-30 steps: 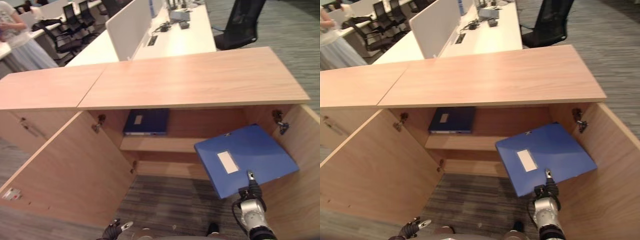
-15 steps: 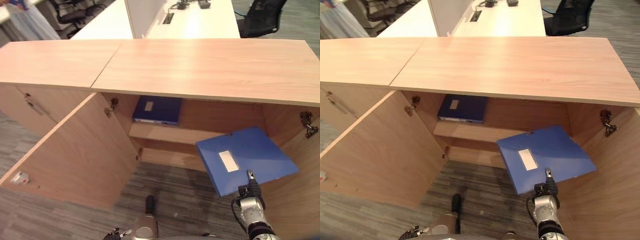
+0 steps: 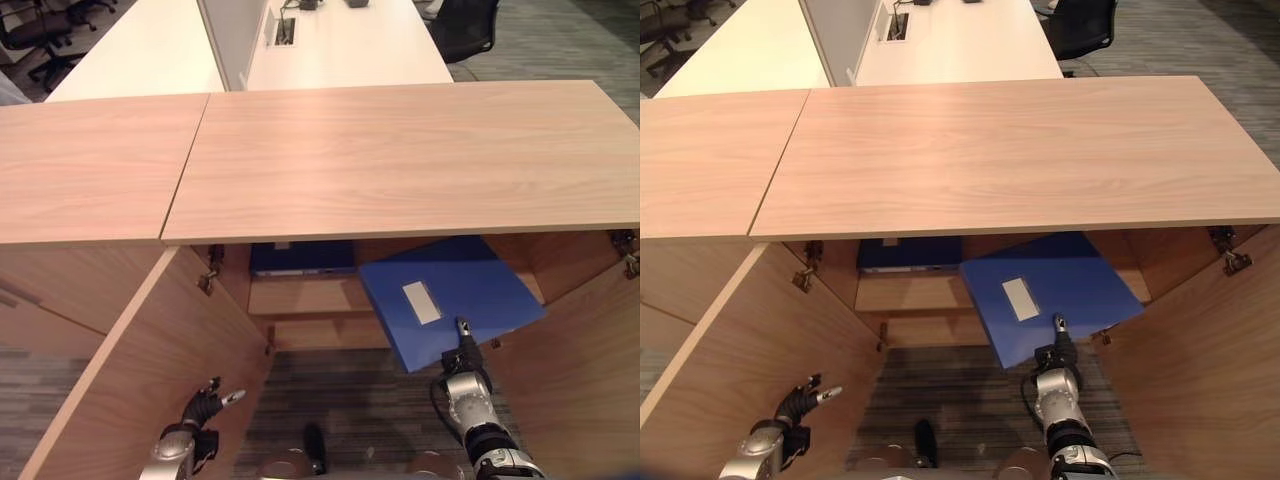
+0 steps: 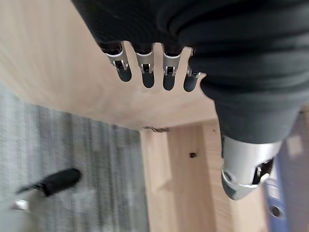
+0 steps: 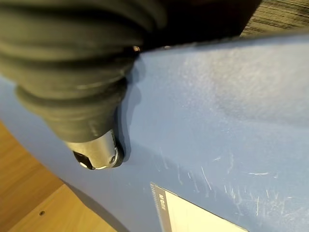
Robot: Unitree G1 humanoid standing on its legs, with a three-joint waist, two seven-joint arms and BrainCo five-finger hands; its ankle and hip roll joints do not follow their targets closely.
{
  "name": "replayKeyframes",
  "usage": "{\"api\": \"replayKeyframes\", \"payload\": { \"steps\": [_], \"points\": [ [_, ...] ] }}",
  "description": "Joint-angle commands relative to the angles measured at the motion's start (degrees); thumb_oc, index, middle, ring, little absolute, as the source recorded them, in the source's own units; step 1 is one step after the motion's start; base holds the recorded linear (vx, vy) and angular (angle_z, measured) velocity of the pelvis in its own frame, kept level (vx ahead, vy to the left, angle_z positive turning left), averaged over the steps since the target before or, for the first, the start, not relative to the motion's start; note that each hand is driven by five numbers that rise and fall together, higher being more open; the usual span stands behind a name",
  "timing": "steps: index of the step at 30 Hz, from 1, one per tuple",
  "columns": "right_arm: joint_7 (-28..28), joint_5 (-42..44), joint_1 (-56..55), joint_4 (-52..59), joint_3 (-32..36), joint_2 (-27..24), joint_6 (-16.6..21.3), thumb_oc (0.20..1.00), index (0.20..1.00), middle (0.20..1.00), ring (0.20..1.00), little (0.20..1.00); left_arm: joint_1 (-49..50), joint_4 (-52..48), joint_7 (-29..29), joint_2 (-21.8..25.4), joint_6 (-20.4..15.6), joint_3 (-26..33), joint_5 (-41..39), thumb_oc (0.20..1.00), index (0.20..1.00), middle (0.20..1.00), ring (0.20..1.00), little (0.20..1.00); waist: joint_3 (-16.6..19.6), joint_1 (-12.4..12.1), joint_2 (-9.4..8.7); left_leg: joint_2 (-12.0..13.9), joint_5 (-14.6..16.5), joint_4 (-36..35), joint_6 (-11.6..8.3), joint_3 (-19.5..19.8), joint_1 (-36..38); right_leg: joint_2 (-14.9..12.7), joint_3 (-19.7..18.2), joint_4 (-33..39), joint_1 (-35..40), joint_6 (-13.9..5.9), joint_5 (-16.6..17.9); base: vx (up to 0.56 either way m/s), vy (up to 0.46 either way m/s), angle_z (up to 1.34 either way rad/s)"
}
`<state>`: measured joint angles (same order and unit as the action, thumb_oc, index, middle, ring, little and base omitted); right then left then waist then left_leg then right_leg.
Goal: Put the empty folder in the office cabinet
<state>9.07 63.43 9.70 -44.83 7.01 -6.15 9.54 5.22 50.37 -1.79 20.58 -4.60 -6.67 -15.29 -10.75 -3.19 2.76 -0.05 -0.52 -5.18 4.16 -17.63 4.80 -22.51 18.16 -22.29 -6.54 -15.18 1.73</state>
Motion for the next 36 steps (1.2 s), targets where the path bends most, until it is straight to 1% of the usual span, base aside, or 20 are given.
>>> {"api": "replayKeyframes", "payload": {
  "steps": [1, 2, 3, 5, 6, 8, 9, 12, 16, 19, 20, 22, 23, 25, 29, 31, 33, 34, 35, 36],
  "points": [
    [-1.60, -1.83, 0.59, 3.86, 3.12, -3.22, 2.25, 0.200, 0.200, 0.200, 0.200, 0.200, 1.82, -1.23, -0.67, 1.37, -1.50, 0.57, 0.62, 1.000, 1.000, 1.000, 1.000, 1.000, 0.01, 1.48, 0.02, 2.28, 1.54, 1.78, -5.73, 4.55, -1.03, 5.25, -1.45, 12.92, 3.09, 2.37, 0.94, 0.14, -0.065, 0.20],
    [-1.63, -1.45, 0.53, 4.17, 3.38, -3.34, 2.41, 0.200, 0.200, 0.200, 0.200, 0.200, 1.67, -1.33, -0.79, 1.28, -1.48, 0.50, 0.62, 1.000, 1.000, 1.000, 1.000, 1.000, -0.11, 2.03, -0.12, 2.12, 1.81, 2.02, -5.86, 5.10, -0.77, 5.62, -2.91, 14.77, 2.28, 2.22, 1.55, 0.20, -0.113, 0.46],
    [-1.82, -0.77, 0.26, 4.85, 4.04, -3.90, 2.82, 0.200, 0.200, 0.200, 0.200, 0.200, 1.29, -2.11, -1.17, 1.36, -1.86, 0.21, 1.14, 1.000, 1.000, 1.000, 1.000, 1.000, -0.41, 3.01, -0.27, 1.78, 2.62, 2.99, -6.15, 6.44, -0.52, 6.13, -7.60, 17.75, 1.96, 1.50, 3.10, 0.17, -0.117, 0.54],
    [-2.01, -1.19, 0.02, 4.91, 4.46, -4.52, 2.70, 0.200, 0.200, 0.200, 0.200, 0.200, 1.60, -3.40, -1.67, 1.57, -2.06, 0.07, 1.42, 1.000, 1.000, 1.000, 1.000, 1.000, 0.10, 3.02, -0.52, 1.56, 3.04, 3.44, -6.25, 6.78, -0.53, 5.85, -9.26, 19.33, 3.27, 1.44, 3.77, 0.13, -0.111, 0.84],
    [-2.30, -1.61, -0.53, 5.07, 4.71, -4.99, 2.46, 0.200, 0.200, 0.200, 0.200, 0.200, 2.52, -4.38, -2.34, 1.70, -1.98, 0.12, 1.66, 1.000, 1.000, 1.000, 1.000, 1.000, 1.01, 2.90, -0.45, 1.55, 3.02, 3.32, -6.53, 6.96, -0.18, 5.63, -9.63, 20.75, 4.66, 1.29, 4.24, 0.14, -0.132, 0.63],
    [-2.69, -2.65, -1.15, 4.72, 4.71, -5.47, 1.69, 0.200, 0.200, 0.200, 0.200, 0.200, 3.91, -5.34, -2.88, 1.99, -1.86, 0.35, 1.76, 1.000, 1.000, 1.000, 1.000, 1.000, 1.86, 2.48, -0.02, 2.04, 2.68, 2.49, -7.12, 7.40, 0.58, 5.63, -7.91, 21.64, 6.04, 1.34, 4.00, 0.14, -0.222, 0.16],
    [-3.14, -3.34, -2.20, 4.63, 4.41, -5.86, 0.79, 0.200, 0.200, 0.200, 0.200, 0.200, 5.96, -7.39, -3.44, 1.61, -1.34, 0.70, 0.97, 1.000, 1.000, 1.000, 1.000, 1.000, 2.53, 2.20, 0.73, 3.54, 1.70, 1.20, -8.50, 8.44, 1.32, 6.75, -5.56, 23.55, 8.61, 2.05, 2.94, 0.09, -0.239, 0.23],
    [-3.10, -3.53, -2.46, 4.65, 4.38, -6.08, 0.61, 0.200, 0.200, 0.200, 0.200, 0.200, 6.82, -8.55, -3.58, 1.51, -1.10, 0.77, 0.52, 1.000, 1.000, 1.000, 1.000, 1.000, 2.64, 2.13, 0.93, 4.38, 1.23, 1.01, -9.16, 8.98, 1.28, 7.48, -4.76, 24.06, 9.42, 2.52, 2.35, 0.05, -0.151, 0.27],
    [-2.97, -4.05, -1.98, 5.27, 4.08, -6.49, 0.62, 0.200, 0.200, 0.200, 0.200, 0.200, 9.06, -11.06, -4.23, 0.98, -0.48, 0.95, -0.45, 1.000, 1.000, 1.000, 1.000, 1.000, 2.46, 1.35, 1.43, 6.31, 0.26, 0.89, -10.37, 10.10, 1.00, 9.03, -3.54, 23.72, 10.20, 3.61, 0.45, 0.03, -0.126, 0.14],
    [-2.80, -4.14, -1.79, 5.34, 4.14, -6.67, 0.73, 0.200, 0.200, 0.200, 0.200, 0.200, 9.47, -11.51, -4.22, 1.00, -0.36, 0.95, -0.53, 1.000, 1.000, 1.000, 1.000, 1.000, 2.38, 1.31, 1.60, 6.62, 0.13, 0.91, -10.58, 10.39, 0.95, 9.27, -3.35, 23.56, 10.30, 3.84, 0.10, 0.02, -0.059, 0.08],
    [-2.63, -4.10, -1.43, 5.51, 4.17, -6.84, 0.91, 0.200, 0.200, 0.200, 0.200, 0.200, 9.80, -11.62, -4.29, 0.95, -0.29, 0.92, -0.71, 1.000, 1.000, 1.000, 1.000, 1.000, 2.30, 1.08, 1.67, 6.85, 0.01, 0.93, -10.75, 10.61, 0.90, 9.43, -3.18, 23.46, 10.39, 3.98, -0.14, 0.04, -0.092, 0.06],
    [-1.32, -3.11, 1.64, 5.70, 4.99, -8.18, 2.42, 0.200, 0.200, 0.200, 0.200, 0.200, 11.45, -12.46, -4.76, 0.79, 0.17, 0.28, -0.93, 1.000, 1.000, 1.000, 1.000, 1.000, 2.02, 0.28, 2.19, 7.67, -0.47, 1.01, -11.38, 11.75, 0.65, 10.21, -2.26, 23.42, 10.87, 4.67, -1.10, 0.05, -0.115, 0.17],
    [-1.30, -3.08, 1.74, 5.62, 5.01, -8.25, 2.44, 0.200, 0.200, 0.200, 0.200, 0.200, 11.42, -12.51, -4.76, 0.77, 0.20, 0.26, -0.94, 1.000, 1.000, 1.000, 1.000, 1.000, 1.98, 0.32, 2.25, 7.70, -0.48, 1.02, -11.42, 11.82, 0.63, 10.25, -2.18, 23.44, 10.90, 4.70, -1.11, 0.02, -0.056, 0.25],
    [0.20, -2.09, 5.28, 5.34, 5.79, -9.88, 3.93, 0.200, 0.200, 0.200, 0.200, 0.200, 12.51, -13.60, -5.24, 1.11, 0.33, -0.69, -1.38, 1.000, 1.000, 1.000, 1.000, 1.000, 1.80, -0.50, 2.76, 7.92, -0.75, 1.01, -11.74, 12.36, 0.26, 10.52, -1.37, 24.00, 11.23, 4.83, -1.36, 0.02, -0.043, 0.17],
    [1.19, -1.65, 8.75, 4.54, 6.09, -11.86, 4.82, 0.200, 0.200, 0.200, 0.200, 0.200, 12.91, -14.73, -5.56, 1.53, 0.40, -1.44, -1.73, 1.000, 1.000, 1.000, 1.000, 1.000, 1.38, -1.14, 3.34, 8.04, -0.94, 1.03, -11.98, 12.71, -0.19, 10.75, -0.72, 24.43, 11.37, 4.87, -1.43, 0.01, -0.029, 0.11],
    [3.14, -0.10, 16.77, 1.69, 6.00, -15.98, 6.15, 0.200, 0.200, 0.200, 0.200, 0.200, 13.12, -17.23, -6.13, 3.22, 0.22, -3.69, -3.20, 1.000, 1.000, 1.000, 1.000, 1.000, -0.15, -2.35, 4.55, 7.90, -1.26, 1.42, -12.13, 13.21, -1.76, 10.73, -0.45, 23.53, 9.76, 5.04, -1.86, -0.06, -0.010, 0.10],
    [3.68, 0.91, 21.55, -0.46, 5.91, -18.19, 6.77, 0.200, 0.200, 0.200, 0.200, 0.200, 12.35, -18.58, -6.07, 4.08, 0.13, -4.78, -4.74, 1.000, 1.000, 1.000, 1.000, 1.000, -1.74, -2.92, 5.40, 7.89, -1.16, 2.88, -12.08, 13.63, -3.63, 10.51, -0.61, 21.63, 7.84, 5.29, -2.36, -0.09, -0.008, 0.09],
    [3.62, 1.00, 21.95, -0.76, 5.91, -18.41, 6.79, 0.200, 0.200, 0.200, 0.200, 0.200, 12.13, -18.66, -6.05, 4.05, 0.19, -4.80, -4.84, 1.000, 1.000, 1.000, 1.000, 1.000, -1.87, -2.96, 5.46, 7.89, -1.06, 3.19, -12.07, 13.67, -3.95, 10.45, -0.65, 21.26, 7.50, 5.32, -2.50, -0.17, -0.003, 0.13],
    [4.48, 2.10, 26.52, -2.20, 5.90, -20.95, 7.47, 0.200, 0.200, 0.200, 0.200, 0.200, 11.44, -20.23, -6.01, 5.05, 0.00, -5.99, -6.27, 1.000, 1.000, 1.000, 1.000, 1.000, -3.91, -3.38, 6.28, 7.83, -0.82, 5.66, -11.96, 14.18, -6.57, 9.92, -0.94, 18.27, 4.52, 5.74, -3.15, -0.20, 0.009, 0.06],
    [4.95, 2.95, 29.20, -3.32, 6.21, -22.52, 7.91, 0.200, 0.200, 0.200, 0.200, 0.200, 10.95, -21.13, -6.01, 5.68, -0.17, -6.90, -6.73, 1.000, 1.000, 1.000, 1.000, 1.000, -5.04, -3.61, 6.81, 7.77, -0.53, 7.34, -11.85, 14.43, -8.29, 9.44, -1.15, 16.09, 2.59, 6.07, -3.62, -0.25, 0.007, 0.00]
  ]
}}
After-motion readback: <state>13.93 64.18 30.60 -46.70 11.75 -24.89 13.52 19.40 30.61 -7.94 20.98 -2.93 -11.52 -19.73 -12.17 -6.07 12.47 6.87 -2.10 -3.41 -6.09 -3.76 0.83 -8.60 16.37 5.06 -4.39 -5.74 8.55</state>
